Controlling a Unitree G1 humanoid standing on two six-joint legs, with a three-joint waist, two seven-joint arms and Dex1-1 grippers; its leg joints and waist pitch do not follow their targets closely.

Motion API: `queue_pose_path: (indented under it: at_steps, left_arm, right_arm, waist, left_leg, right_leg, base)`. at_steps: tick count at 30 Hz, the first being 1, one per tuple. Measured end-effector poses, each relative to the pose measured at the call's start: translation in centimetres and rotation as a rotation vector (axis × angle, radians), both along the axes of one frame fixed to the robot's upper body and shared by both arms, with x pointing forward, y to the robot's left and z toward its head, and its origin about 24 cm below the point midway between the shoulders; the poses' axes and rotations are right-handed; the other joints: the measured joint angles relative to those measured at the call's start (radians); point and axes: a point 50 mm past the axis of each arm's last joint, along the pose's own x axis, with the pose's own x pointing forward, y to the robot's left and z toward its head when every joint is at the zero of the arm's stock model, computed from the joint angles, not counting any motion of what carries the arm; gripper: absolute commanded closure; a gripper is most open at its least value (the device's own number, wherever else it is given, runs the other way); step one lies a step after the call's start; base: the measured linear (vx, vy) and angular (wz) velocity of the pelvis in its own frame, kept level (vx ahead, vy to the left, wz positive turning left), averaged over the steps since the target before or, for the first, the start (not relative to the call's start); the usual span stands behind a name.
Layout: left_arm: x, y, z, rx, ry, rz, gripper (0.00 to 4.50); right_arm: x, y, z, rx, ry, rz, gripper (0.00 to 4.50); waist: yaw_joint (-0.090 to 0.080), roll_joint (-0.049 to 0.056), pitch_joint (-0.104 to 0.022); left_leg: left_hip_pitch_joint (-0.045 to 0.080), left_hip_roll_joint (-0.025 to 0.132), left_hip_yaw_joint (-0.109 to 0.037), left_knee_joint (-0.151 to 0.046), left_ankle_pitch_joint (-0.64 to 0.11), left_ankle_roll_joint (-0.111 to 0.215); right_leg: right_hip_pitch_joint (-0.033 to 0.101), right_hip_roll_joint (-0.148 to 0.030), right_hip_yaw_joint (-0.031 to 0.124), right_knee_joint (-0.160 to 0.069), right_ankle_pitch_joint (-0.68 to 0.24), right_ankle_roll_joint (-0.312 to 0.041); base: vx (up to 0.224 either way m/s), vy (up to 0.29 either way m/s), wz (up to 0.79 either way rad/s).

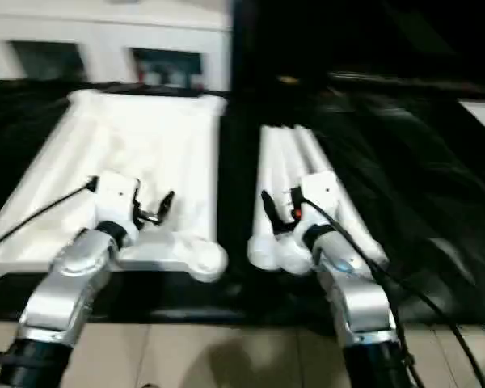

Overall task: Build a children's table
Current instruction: Move to table

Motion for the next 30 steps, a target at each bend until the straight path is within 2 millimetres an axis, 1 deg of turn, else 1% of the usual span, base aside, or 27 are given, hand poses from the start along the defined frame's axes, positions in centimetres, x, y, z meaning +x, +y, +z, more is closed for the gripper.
queue_pose_path:
  at_steps: [1, 2, 3, 4, 5, 6, 7, 8, 9, 10, 11, 12, 13, 14, 15, 17, 19, 21, 23, 24, 25, 27, 30]
  left_arm:
    - [0.0, 0.8, 0.0, 0.011, 0.005, 0.025, 0.01]
    - [0.0, 1.2, 0.0, 0.011, 0.004, 0.037, 0.01]
    - [0.0, 1.2, 0.1, 0.01, 0.001, 0.038, 0.01]
    - [0.0, 1.1, 0.1, 0.01, -0.001, 0.035, 0.01]
    - [0.0, 1.1, 0.2, 0.01, -0.005, 0.033, 0.01]
    - [0.0, 0.9, 0.2, 0.003, -0.006, 0.029, 0.01]
    - [-0.1, 0.4, 0.0, -0.005, 0.001, 0.016, 0.01]
    - [-0.1, -0.1, -0.2, -0.013, 0.006, -0.003, 0.01]
    - [-0.1, -0.5, -0.2, -0.016, 0.007, -0.016, 0.01]
    - [-0.2, -0.5, -0.1, -0.014, 0.005, -0.016, 0.01]
    - [-0.1, -0.3, 0.0, -0.009, 0.001, -0.013, 0.01]
    - [-0.2, 0.2, 0.0, 0.0, 0.0, 0.0, 0.01]
    - [-0.2, 0.6, 0.0, 0.002, 0.0, 0.012, 0.01]
    - [-0.3, 0.9, 0.0, 0.0, -0.001, 0.021, 0.01]
    - [-0.4, 1.1, -0.1, -0.003, 0.002, 0.024, 0.01]
    - [-0.8, 1.3, -0.3, -0.013, 0.02, -0.007, 0.01]
    - [-1.0, 1.7, -0.4, -0.016, 0.031, -0.058, 0.01]
    - [-1.1, 2.0, 0.2, -0.016, -0.001, -0.13, 0.01]
    - [-0.8, 2.2, 1.1, 0.032, -0.028, -0.234, 0.01]
    - [-0.6, 2.2, 1.8, 0.047, -0.044, -0.293, 0.01]
    - [-0.4, 2.1, 2.2, 0.05, -0.052, -0.331, 0.01]
    - [-0.2, 1.5, 2.7, 0.071, -0.044, -0.457, 0.01]
    - [-0.5, 0.7, 2.6, 0.088, 0.005, -0.636, 0.01]
  right_arm:
    - [-0.1, 0.8, 0.2, 0.014, -0.005, 0.029, 0.04]
    - [-0.1, 0.9, 0.1, 0.02, -0.001, 0.039, 0.04]
    - [-0.1, 0.7, 0.1, 0.017, 0.002, 0.035, 0.04]
    - [-0.1, 0.6, 0.1, 0.016, 0.003, 0.03, 0.04]
    - [-0.1, 0.5, 0.1, 0.015, 0.003, 0.026, 0.04]
    - [-0.1, 0.1, 0.0, 0.008, 0.007, 0.019, 0.04]
    - [-0.1, -0.4, -0.2, 0.002, 0.015, 0.009, 0.04]
    - [-0.1, -0.6, -0.3, -0.004, 0.019, 0.006, 0.04]
    - [-0.1, -0.9, -0.2, -0.01, 0.017, 0.004, 0.04]
    - [-0.1, -1.0, -0.2, -0.009, 0.016, 0.0, 0.04]
    - [-0.1, -1.0, -0.2, -0.007, 0.014, 0.001, 0.04]
    - [-0.1, -0.9, -0.1, -0.005, 0.013, 0.006, 0.04]
    - [-0.1, -0.4, -0.2, 0.001, 0.016, 0.022, 0.04]
    - [-0.2, 0.0, -0.3, 0.002, 0.018, 0.039, 0.04]
    - [-0.2, 0.3, -0.3, 0.003, 0.019, 0.054, 0.04]
    - [-0.2, 0.5, -0.1, 0.004, 0.014, 0.093, 0.04]
    - [-0.1, 0.6, 0.2, 0.001, 0.005, 0.141, 0.04]
    - [0.0, 0.8, 0.7, -0.002, -0.007, 0.218, 0.04]
    - [0.1, 0.5, 1.2, -0.031, -0.014, 0.313, 0.04]
    - [0.1, 0.0, 1.5, -0.044, -0.016, 0.36, 0.04]
    - [0.1, -0.3, 1.7, -0.055, -0.017, 0.39, 0.04]
    - [0.0, -0.9, 2.1, -0.085, -0.009, 0.464, 0.04]
    - [-0.3, -1.8, 2.1, -0.101, 0.029, 0.541, 0.04]
  waist:
    - [0.001, -0.005, -0.002]
    - [0.003, -0.005, -0.003]
    - [0.004, -0.008, -0.003]
    - [0.004, -0.015, -0.003]
    - [0.003, -0.03, -0.003]
    - [0.003, -0.053, 0.0]
    - [0.011, -0.054, 0.002]
    - [0.017, -0.051, 0.003]
    - [0.02, -0.049, 0.002]
    - [0.022, -0.046, 0.002]
    - [0.021, -0.046, 0.001]
    - [0.018, -0.047, 0.002]
    - [0.012, -0.048, 0.001]
    - [0.011, -0.048, 0.002]
    - [0.012, -0.05, 0.001]
    - [0.014, -0.056, 0.004]
    - [0.017, -0.06, 0.006]
    - [0.016, -0.058, 0.009]
    - [0.018, -0.054, 0.011]
    - [0.021, -0.049, 0.013]
    - [0.023, -0.047, 0.013]
    - [0.025, -0.037, 0.016]
    - [0.028, -0.026, 0.018]
  left_leg:
    - [0.003, -0.008, 0.001, 0.003, -0.006, 0.006]
    - [0.007, -0.014, 0.001, 0.005, -0.01, 0.01]
    - [0.011, -0.023, 0.003, 0.005, -0.012, 0.014]
    - [0.015, -0.029, 0.012, 0.003, -0.014, 0.016]
    - [0.018, -0.04, 0.018, 0.003, -0.016, 0.013]
    - [0.022, -0.051, 0.03, 0.006, -0.021, 0.008]
    - [0.026, -0.047, 0.033, 0.002, -0.026, 0.019]
    - [0.029, -0.039, 0.03, 0.004, -0.032, 0.03]
    - [0.029, -0.028, 0.025, 0.006, -0.031, 0.026]
    - [0.029, -0.02, 0.025, 0.005, -0.025, 0.01]
    - [0.029, -0.016, 0.027, 0.0, -0.02, -0.014]
    - [0.029, -0.013, 0.031, -0.001, -0.018, -0.029]
    - [0.03, -0.013, 0.033, -0.001, -0.018, -0.029]
    - [0.028, -0.013, 0.034, 0.0, -0.018, -0.029]
    - [0.028, -0.013, 0.034, 0.001, -0.018, -0.029]
    - [0.027, -0.013, 0.037, 0.002, -0.018, -0.028]
    - [0.028, -0.01, 0.039, 0.002, -0.019, -0.025]
    - [0.029, -0.008, 0.042, 0.001, -0.017, -0.028]
    - [0.03, -0.005, 0.044, 0.001, -0.016, -0.033]
    - [0.03, -0.003, 0.049, 0.0, -0.014, -0.034]
    - [0.031, 0.001, 0.055, -0.001, -0.013, -0.035]
    - [0.031, 0.003, 0.061, -0.003, -0.012, -0.036]
    - [0.029, 0.005, 0.065, -0.005, -0.008, -0.036]
  right_leg:
    - [-0.023, 0.002, 0.029, 0.044, -0.006, -0.008]
    - [-0.048, 0.003, 0.046, 0.088, -0.007, -0.002]
    - [-0.084, 0.0, 0.065, 0.106, 0.0, 0.009]
    - [-0.11, -0.001, 0.08, 0.097, 0.009, 0.025]
    - [-0.126, -0.01, 0.092, 0.062, 0.02, 0.029]
    - [-0.125, -0.019, 0.11, 0.041, 0.076, 0.039]
    - [-0.116, -0.015, 0.112, 0.034, 0.068, 0.034]
    - [-0.107, -0.01, 0.108, 0.024, 0.07, 0.029]
    - [-0.098, -0.001, 0.103, 0.018, 0.07, 0.024]
    - [-0.094, 0.004, 0.1, 0.013, 0.074, 0.017]
    - [-0.093, 0.006, 0.098, 0.013, 0.074, 0.016]
    - [-0.094, 0.006, 0.098, 0.012, 0.075, 0.015]
    - [-0.095, 0.005, 0.098, 0.01, 0.076, 0.013]
    - [-0.095, 0.004, 0.098, 0.009, 0.077, 0.012]
    - [-0.095, 0.003, 0.098, 0.008, 0.077, 0.012]
    - [-0.095, 0.002, 0.098, 0.009, 0.078, 0.012]
    - [-0.095, 0.002, 0.097, 0.008, 0.08, 0.007]
    - [-0.095, 0.002, 0.096, 0.008, 0.082, 0.005]
    - [-0.094, 0.002, 0.096, 0.008, 0.084, 0.005]
    - [-0.094, 0.002, 0.096, 0.009, 0.085, 0.005]
    - [-0.094, 0.002, 0.097, 0.009, 0.085, 0.005]
    - [-0.093, 0.001, 0.098, 0.009, 0.086, 0.005]
    - [-0.093, 0.002, 0.099, 0.01, 0.086, 0.005]
  base:
    - [0.163, 0.012, 0.06]
    - [0.101, 0.019, 0.12]
    - [0.101, 0.019, 0.12]
    - [0.061, -0.014, 0.06]
    - [0.048, -0.073, 0.03]
    - [0.048, -0.073, 0.03]
    - [0.04, -0.089, 0.03]
    - [0.037, -0.067, -0.03]
    - [0.037, -0.067, -0.03]
    - [0.0, 0.0, 0.0]
    - [0.0, 0.0, 0.0]
    - [0.0, 0.0, 0.0]
    - [0.0, 0.0, 0.0]
    - [0.0, 0.0, 0.0]
    - [0.0, 0.0, 0.0]
    - [0.0, 0.0, 0.0]
    - [0.0, 0.0, 0.0]
    - [0.0, 0.0, 0.0]
    - [0.0, 0.0, 0.0]
    - [0.0, 0.0, 0.0]
    - [0.0, 0.0, 0.0]
    - [0.0, 0.0, 0.0]
    - [0.0, 0.0, 0.0]
